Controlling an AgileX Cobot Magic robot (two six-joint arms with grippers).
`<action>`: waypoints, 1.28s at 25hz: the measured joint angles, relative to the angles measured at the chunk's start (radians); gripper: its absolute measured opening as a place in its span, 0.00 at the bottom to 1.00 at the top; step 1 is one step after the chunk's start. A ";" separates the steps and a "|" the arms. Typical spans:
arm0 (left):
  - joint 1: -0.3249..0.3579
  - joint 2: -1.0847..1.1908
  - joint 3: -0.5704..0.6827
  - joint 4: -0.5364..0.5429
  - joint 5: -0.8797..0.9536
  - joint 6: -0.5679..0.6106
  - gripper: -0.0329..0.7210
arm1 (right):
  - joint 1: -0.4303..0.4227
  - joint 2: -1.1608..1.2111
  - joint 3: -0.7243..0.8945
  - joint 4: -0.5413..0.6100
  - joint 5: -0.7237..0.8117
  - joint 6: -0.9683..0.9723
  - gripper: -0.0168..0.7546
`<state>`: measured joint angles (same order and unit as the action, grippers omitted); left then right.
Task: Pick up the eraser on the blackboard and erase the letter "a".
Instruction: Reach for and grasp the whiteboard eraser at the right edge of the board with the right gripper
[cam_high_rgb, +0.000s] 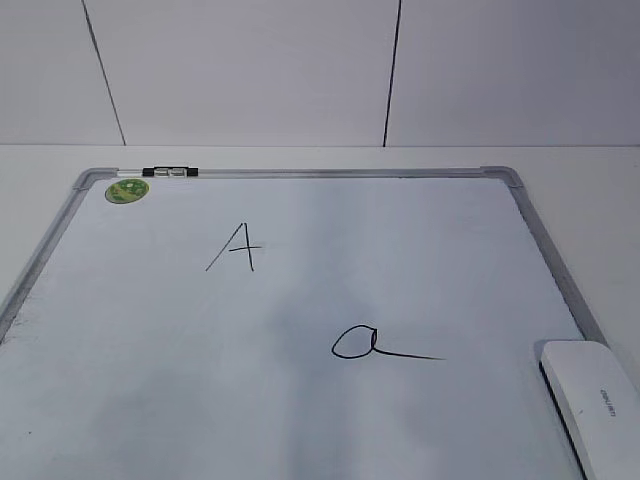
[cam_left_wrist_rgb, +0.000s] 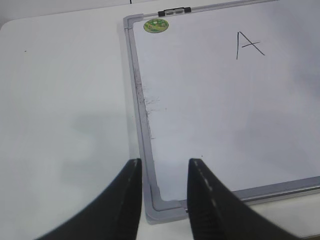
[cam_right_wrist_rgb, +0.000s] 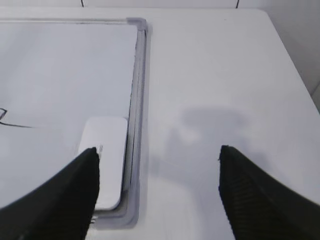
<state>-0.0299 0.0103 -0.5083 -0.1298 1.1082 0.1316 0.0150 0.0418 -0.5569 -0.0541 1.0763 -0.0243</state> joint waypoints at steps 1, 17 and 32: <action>0.000 0.000 0.000 0.000 0.000 0.000 0.36 | 0.000 0.028 -0.016 0.002 -0.023 0.000 0.79; 0.000 0.000 0.000 0.000 0.000 0.000 0.36 | 0.000 0.405 -0.142 0.063 -0.236 0.000 0.35; 0.000 0.000 0.000 0.000 0.000 0.000 0.35 | 0.000 0.596 -0.143 0.278 -0.142 -0.086 0.05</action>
<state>-0.0299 0.0103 -0.5083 -0.1298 1.1082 0.1316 0.0150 0.6376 -0.6999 0.2241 0.9338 -0.1100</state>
